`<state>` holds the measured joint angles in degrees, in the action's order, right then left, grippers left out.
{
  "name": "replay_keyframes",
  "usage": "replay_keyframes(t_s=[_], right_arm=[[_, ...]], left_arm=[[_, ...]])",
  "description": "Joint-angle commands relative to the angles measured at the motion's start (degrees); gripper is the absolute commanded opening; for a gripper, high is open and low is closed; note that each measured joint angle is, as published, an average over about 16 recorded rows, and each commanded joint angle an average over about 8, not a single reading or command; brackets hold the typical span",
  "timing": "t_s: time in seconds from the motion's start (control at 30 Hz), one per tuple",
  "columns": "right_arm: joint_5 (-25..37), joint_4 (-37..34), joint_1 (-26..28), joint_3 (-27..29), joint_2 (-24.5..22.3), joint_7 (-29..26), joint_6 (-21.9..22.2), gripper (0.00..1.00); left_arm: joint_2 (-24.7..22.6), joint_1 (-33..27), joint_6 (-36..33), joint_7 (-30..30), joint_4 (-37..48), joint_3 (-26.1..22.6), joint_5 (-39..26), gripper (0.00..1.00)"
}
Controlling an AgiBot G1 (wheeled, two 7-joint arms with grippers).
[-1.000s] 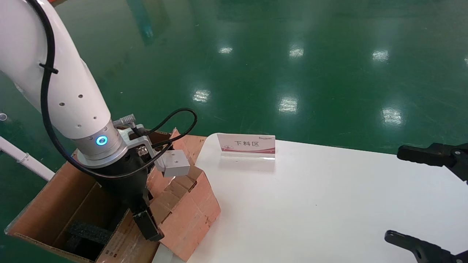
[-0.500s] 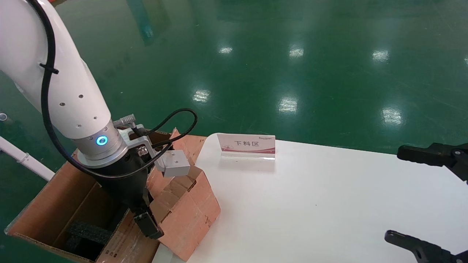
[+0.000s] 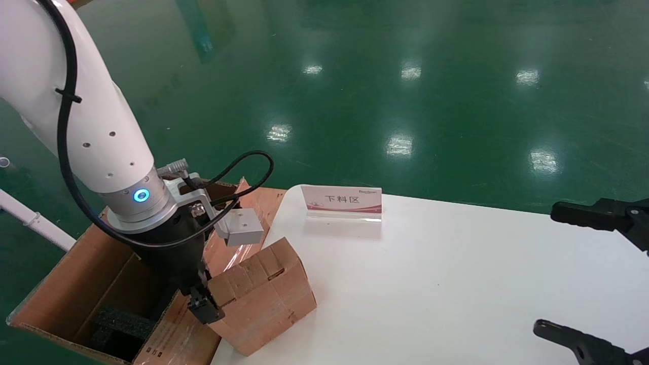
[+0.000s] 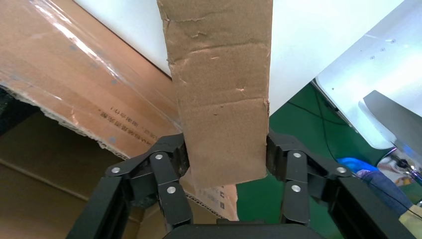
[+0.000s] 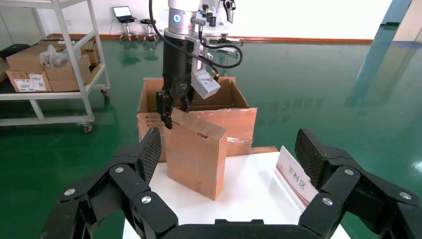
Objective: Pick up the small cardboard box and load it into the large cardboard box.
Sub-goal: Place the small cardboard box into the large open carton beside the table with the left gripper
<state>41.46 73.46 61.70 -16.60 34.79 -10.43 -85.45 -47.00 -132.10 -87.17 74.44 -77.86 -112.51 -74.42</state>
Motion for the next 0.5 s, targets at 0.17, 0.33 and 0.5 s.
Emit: replay_keyframes(t_s=[0.17,0.33,0.5], right_arm=[[0.00,0.00,0.00,0.00,0.00,0.00,0.00,1.00],[0.00,-0.02,0.01,-0.01,0.00,0.01,0.00,0.61],[-0.01,-0.04,0.02,-0.03,0.00,0.02,-0.01,0.01]], left_arm=[[-0.07,0.01,0.00,-0.13,0.30,0.00,0.02,0.00],[0.66,-0.89,-0.36,-1.23,1.61,0.58,1.33,0.00],[3.42,-4.99,-1.76,-3.45,3.48,2.19,4.03,0.00]])
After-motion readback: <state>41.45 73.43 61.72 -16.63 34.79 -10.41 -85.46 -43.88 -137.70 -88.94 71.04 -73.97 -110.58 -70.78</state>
